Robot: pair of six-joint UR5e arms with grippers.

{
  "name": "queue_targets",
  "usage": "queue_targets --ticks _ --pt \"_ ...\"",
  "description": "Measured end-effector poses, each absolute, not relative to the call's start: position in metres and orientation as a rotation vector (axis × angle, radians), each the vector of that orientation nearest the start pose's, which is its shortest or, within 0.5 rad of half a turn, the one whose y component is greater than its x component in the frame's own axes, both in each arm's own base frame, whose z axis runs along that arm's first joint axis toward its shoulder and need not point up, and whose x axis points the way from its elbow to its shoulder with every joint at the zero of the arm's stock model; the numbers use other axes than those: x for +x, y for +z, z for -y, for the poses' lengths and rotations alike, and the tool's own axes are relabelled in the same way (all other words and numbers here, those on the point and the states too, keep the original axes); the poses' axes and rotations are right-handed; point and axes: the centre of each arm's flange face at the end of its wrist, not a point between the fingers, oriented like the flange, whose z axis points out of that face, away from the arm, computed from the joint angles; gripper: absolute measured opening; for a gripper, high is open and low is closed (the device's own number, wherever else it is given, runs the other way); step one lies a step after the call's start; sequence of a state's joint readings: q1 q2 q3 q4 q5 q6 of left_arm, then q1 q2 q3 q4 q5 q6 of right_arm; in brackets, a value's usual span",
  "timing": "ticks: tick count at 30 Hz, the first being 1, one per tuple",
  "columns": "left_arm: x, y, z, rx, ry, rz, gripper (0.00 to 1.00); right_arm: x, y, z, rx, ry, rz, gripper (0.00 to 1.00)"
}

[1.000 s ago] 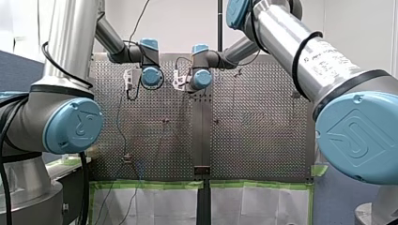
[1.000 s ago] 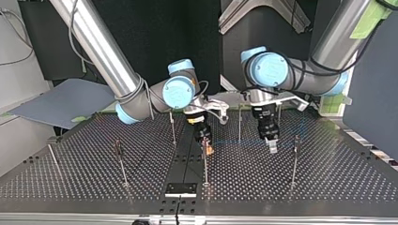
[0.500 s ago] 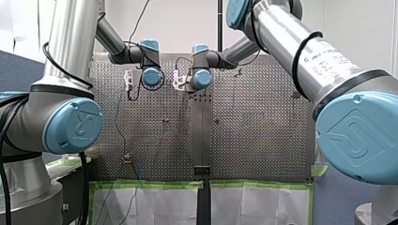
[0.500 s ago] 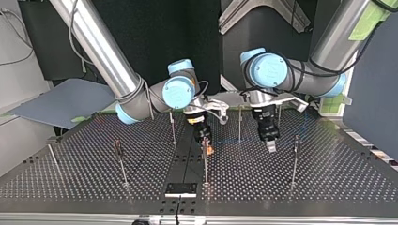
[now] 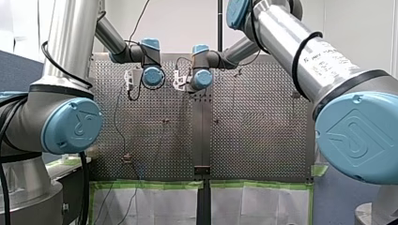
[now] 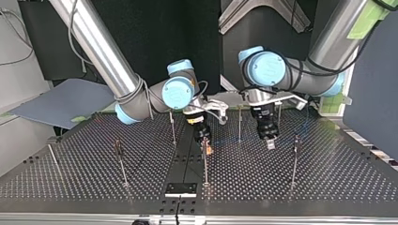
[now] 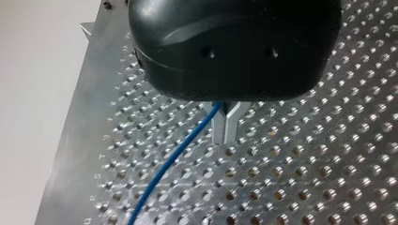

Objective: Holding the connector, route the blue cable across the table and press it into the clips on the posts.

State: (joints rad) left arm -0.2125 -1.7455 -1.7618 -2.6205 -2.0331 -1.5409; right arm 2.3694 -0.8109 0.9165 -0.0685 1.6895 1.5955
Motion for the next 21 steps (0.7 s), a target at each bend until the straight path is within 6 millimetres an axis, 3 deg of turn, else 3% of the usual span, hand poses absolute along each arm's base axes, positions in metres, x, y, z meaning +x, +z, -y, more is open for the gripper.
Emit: queue_targets --ticks 7,21 --pt "0.500 0.337 0.205 -0.186 0.186 -1.470 0.00 0.638 0.312 0.453 1.751 1.651 0.854 0.00" --pt "0.482 0.292 0.197 -0.190 0.153 -1.475 0.00 0.624 0.258 0.436 1.865 1.549 0.891 0.00"
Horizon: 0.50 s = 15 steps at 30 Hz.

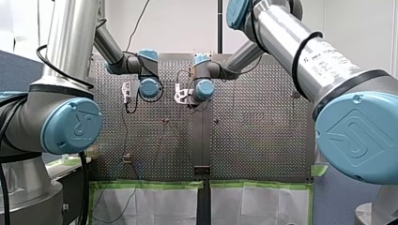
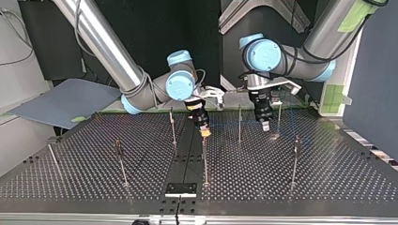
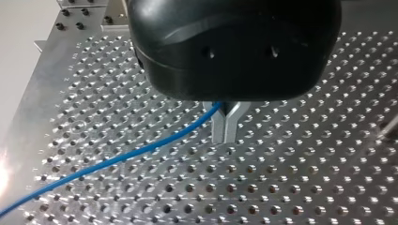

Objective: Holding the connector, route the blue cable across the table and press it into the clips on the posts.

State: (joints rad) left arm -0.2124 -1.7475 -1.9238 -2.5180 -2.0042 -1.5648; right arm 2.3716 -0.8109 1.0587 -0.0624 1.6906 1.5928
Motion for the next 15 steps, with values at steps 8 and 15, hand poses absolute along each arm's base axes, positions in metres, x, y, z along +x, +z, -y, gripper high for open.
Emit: queue_targets --ticks 8,15 --pt "0.475 0.245 0.186 -0.222 0.143 -1.512 0.00 0.620 0.239 0.426 1.910 1.513 0.894 0.00" --pt "0.464 0.198 0.178 -0.255 0.150 -1.561 0.00 0.615 0.227 0.422 1.933 1.486 0.898 0.00"
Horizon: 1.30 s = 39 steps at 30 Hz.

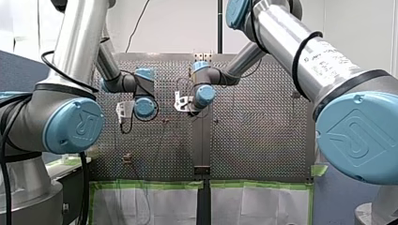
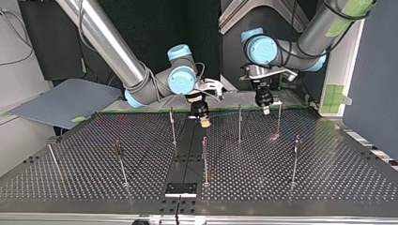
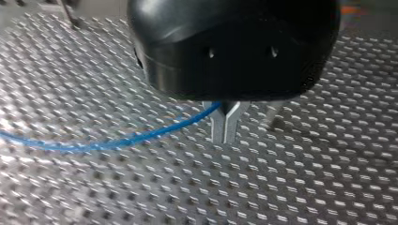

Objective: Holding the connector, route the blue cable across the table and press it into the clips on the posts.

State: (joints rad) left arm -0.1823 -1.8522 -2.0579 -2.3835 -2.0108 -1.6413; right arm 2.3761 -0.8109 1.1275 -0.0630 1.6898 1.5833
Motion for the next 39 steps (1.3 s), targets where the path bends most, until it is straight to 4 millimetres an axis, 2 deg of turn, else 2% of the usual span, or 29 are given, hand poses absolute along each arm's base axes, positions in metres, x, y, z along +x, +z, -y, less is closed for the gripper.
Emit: queue_targets --ticks 5,11,20,25,31,39 --pt "0.454 0.178 0.173 -0.258 0.145 -1.576 0.00 0.616 0.226 0.420 1.940 1.482 0.890 0.00" --pt "0.446 0.168 0.175 -0.233 0.104 -1.584 0.00 0.616 0.224 0.417 1.949 1.476 0.880 0.00" --pt "0.449 0.169 0.182 -0.191 0.021 -1.568 0.00 0.609 0.207 0.412 1.991 1.440 0.870 0.00" --pt "0.451 0.168 0.183 -0.174 -0.011 -1.570 0.00 0.609 0.205 0.411 2.008 1.453 0.863 0.00" --pt "0.457 0.152 0.185 -0.149 -0.031 -1.591 0.00 0.610 0.204 0.410 2.016 1.465 0.860 0.00" --pt "0.467 0.130 0.186 -0.144 -0.041 -1.596 0.00 0.607 0.193 0.417 2.021 1.454 0.876 0.00"
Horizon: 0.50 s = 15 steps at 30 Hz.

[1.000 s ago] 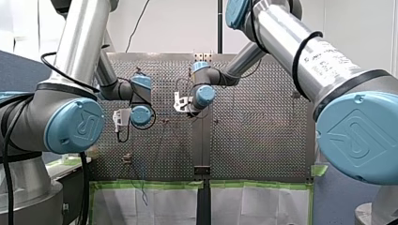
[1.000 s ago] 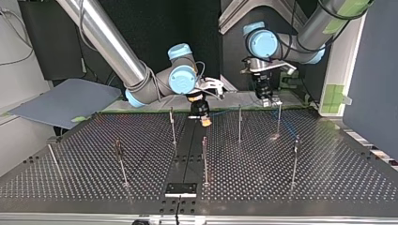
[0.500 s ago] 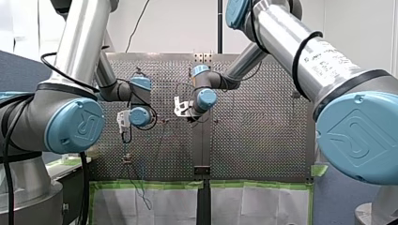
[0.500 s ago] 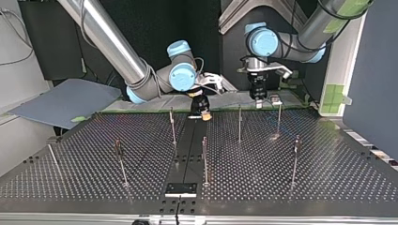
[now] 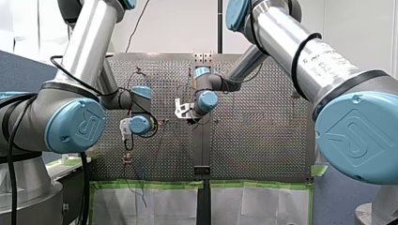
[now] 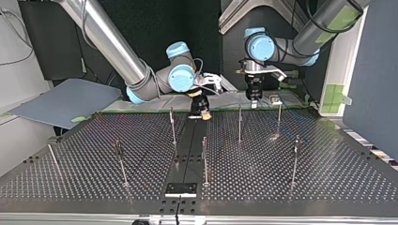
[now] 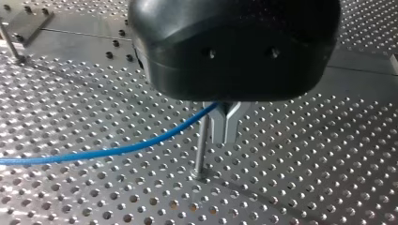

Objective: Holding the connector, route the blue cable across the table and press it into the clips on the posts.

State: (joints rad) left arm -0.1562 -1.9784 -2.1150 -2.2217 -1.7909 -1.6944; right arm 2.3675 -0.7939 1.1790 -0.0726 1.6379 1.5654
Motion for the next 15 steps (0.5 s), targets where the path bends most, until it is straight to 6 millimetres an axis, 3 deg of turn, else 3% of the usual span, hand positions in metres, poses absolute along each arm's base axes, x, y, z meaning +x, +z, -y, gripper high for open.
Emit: queue_targets --ticks 15 --pt "0.501 0.134 0.186 -0.137 -0.058 -1.579 0.00 0.600 0.188 0.440 1.968 1.481 0.902 0.00"
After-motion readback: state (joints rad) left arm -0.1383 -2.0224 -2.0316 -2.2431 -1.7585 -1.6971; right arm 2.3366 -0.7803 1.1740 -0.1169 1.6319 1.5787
